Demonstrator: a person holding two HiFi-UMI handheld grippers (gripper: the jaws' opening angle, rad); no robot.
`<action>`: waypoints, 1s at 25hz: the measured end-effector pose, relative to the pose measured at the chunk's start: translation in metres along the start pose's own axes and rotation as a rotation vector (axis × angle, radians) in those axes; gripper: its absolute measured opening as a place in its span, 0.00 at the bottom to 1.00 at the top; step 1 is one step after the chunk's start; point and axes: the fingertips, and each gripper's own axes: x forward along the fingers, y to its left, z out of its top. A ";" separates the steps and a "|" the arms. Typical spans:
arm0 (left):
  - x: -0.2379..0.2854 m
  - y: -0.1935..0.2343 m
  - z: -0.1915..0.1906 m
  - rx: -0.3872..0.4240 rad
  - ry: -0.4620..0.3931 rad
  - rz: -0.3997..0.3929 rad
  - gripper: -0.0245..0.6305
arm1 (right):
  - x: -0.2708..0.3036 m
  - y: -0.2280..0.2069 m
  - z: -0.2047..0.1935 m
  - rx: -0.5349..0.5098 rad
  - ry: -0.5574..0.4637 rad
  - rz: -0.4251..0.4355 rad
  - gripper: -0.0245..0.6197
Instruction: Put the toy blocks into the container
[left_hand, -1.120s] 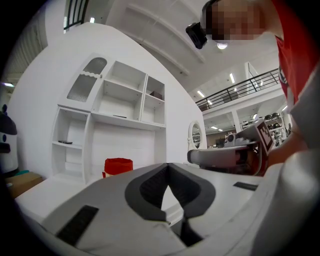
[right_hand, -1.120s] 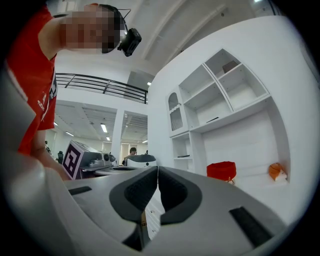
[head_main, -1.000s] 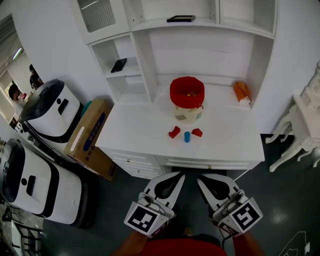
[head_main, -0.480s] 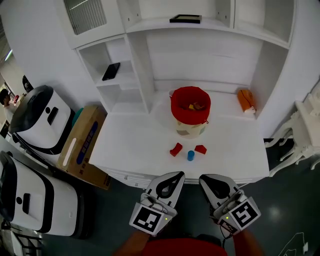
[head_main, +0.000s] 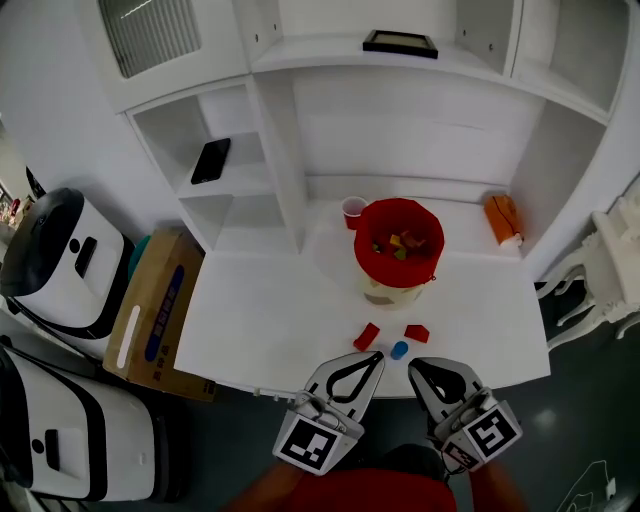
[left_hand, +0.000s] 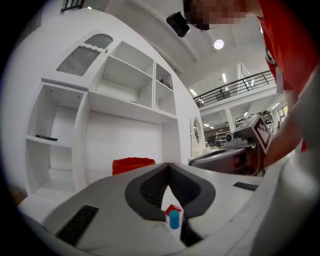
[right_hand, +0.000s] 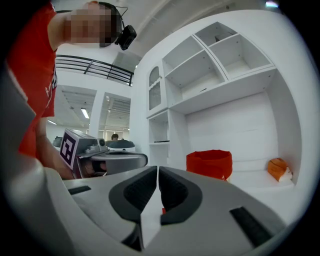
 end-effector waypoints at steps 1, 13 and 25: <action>0.003 0.004 -0.001 -0.005 0.002 -0.005 0.06 | 0.005 -0.004 -0.002 0.000 0.010 -0.013 0.09; 0.019 0.038 -0.013 -0.027 0.044 0.050 0.06 | 0.038 -0.035 -0.086 -0.004 0.280 0.024 0.36; 0.025 0.049 -0.027 -0.044 0.076 0.107 0.06 | 0.057 -0.050 -0.159 -0.044 0.493 0.063 0.38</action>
